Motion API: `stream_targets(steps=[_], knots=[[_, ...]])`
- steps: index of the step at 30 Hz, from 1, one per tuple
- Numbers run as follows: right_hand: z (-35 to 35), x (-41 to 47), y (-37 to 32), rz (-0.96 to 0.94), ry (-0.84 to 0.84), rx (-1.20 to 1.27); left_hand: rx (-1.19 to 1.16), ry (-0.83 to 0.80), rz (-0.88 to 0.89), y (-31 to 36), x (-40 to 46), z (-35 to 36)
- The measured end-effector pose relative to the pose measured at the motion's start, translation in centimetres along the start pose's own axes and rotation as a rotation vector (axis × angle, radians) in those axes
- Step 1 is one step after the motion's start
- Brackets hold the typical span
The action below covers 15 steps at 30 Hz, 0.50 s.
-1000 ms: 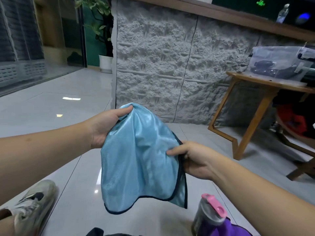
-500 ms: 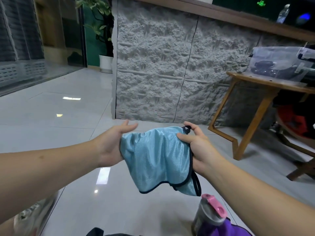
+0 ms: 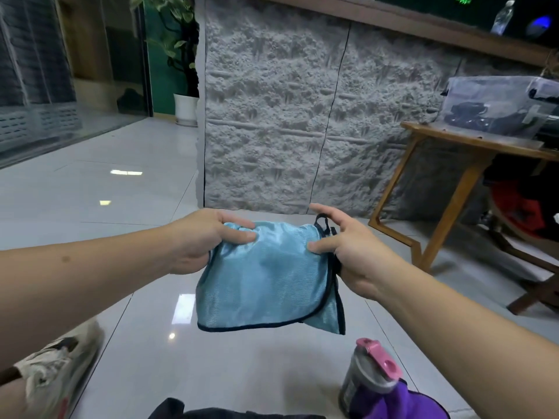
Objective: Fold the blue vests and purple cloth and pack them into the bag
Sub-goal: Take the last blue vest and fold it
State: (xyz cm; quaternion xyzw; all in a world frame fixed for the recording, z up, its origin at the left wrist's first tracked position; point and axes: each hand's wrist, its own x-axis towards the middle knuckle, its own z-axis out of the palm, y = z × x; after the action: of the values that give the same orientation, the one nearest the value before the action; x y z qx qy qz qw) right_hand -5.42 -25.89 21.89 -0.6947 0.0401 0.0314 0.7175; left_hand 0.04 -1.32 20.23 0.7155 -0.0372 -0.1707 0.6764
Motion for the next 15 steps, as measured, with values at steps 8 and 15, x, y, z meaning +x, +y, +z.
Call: stream_targets(steps=[8,15], knots=[[0.5,-0.3,0.7,0.014,-0.002,-0.159,0.705,-0.034,-0.028,-0.1,-0.1,-0.2],[0.1,0.2,0.9,0.072,0.079,-0.507,1.018,0.015,0.052,0.4,0.0,-0.8]])
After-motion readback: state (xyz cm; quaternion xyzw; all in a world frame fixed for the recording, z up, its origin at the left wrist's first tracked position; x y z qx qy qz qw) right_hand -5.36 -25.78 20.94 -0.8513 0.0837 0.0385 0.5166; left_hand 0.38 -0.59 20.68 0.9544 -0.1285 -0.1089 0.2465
